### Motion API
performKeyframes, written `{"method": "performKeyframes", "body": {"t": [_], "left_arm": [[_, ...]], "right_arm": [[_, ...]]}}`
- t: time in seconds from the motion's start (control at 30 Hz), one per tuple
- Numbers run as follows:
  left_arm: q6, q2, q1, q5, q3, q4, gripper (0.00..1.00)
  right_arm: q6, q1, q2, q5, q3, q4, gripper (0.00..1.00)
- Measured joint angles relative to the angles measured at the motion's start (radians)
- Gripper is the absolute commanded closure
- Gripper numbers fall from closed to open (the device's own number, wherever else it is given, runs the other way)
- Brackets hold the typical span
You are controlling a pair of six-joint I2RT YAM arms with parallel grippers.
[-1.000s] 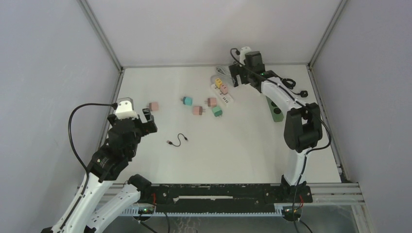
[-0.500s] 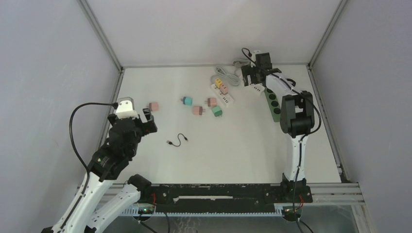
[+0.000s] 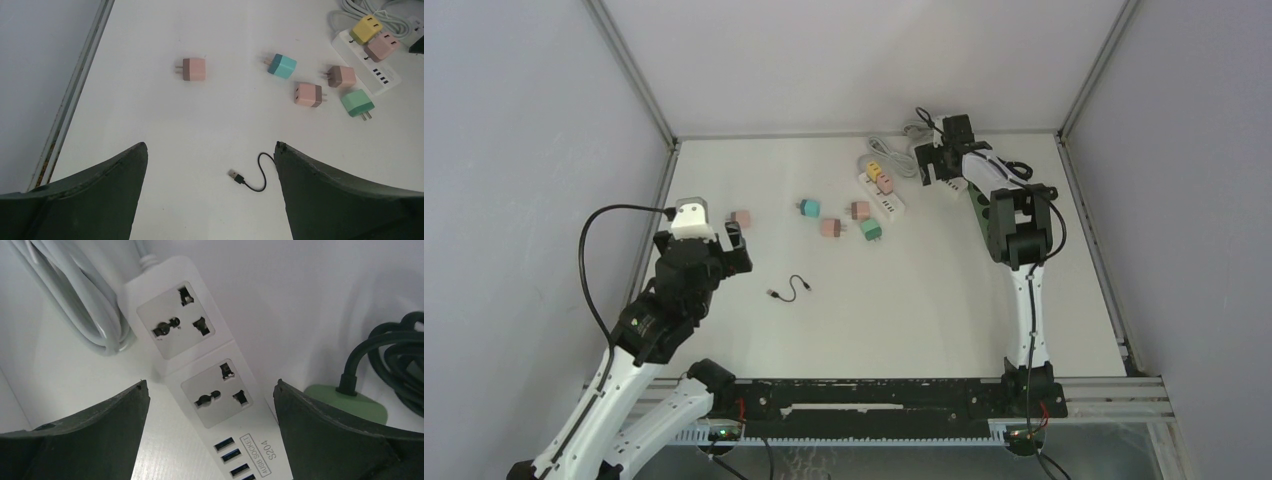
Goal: Insert the plug
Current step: Move the socket to the center of the board.
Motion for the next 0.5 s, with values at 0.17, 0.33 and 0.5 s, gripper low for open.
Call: {"method": "performKeyframes", "body": {"t": [0.17,0.33,0.5], "left_arm": [[0.003,0.0,0.001,0.002,0.0,0.0,0.0],[0.003,-0.003,0.002,0.005,0.0,0.0,0.0],[0.003,-0.016,0.002,0.005,0.0,0.002,0.0]], "right_arm": [[-0.001,-0.001,0.005,0.001,0.0,-0.044,0.15],[0.006,-0.002,0.003,-0.008,-0.009,-0.052,0.35],[0.022,0.0,-0.034,-0.043,-0.065,-0.053,0.48]]}}
